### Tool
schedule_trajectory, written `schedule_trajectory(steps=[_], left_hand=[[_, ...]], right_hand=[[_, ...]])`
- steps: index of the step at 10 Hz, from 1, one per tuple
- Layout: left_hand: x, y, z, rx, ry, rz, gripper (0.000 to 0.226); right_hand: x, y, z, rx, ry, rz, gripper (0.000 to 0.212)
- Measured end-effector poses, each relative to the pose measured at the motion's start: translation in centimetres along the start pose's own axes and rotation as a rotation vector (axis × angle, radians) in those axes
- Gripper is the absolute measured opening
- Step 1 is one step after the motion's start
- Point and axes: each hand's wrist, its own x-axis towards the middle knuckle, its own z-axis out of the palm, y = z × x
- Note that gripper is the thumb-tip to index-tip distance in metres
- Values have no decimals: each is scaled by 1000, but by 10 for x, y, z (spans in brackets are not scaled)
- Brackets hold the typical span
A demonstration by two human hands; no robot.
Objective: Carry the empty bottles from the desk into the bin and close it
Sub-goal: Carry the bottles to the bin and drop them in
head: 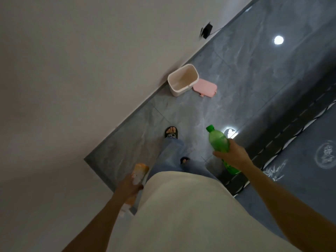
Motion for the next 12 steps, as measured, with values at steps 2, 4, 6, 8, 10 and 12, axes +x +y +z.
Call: schedule_trajectory(steps=[2, 4, 6, 8, 10, 12], left_hand=[[69, 103, -105, -350, -8, 6, 52], [128, 206, -189, -356, 15, 147, 54], [159, 283, -220, -443, 3, 127, 61], [165, 289, -196, -390, -30, -16, 73], [175, 275, -189, -470, -111, -139, 74], [251, 289, -197, -501, -98, -98, 65]], right_hand=[[29, -15, -36, 21, -2, 104, 77], [47, 4, -74, 25, -47, 231, 81], [98, 11, -138, -61, -120, 243, 71], [177, -26, -203, -136, -138, 114, 71], [250, -90, -224, -166, -134, -18, 71], [329, -145, -184, -63, -133, -9, 75]])
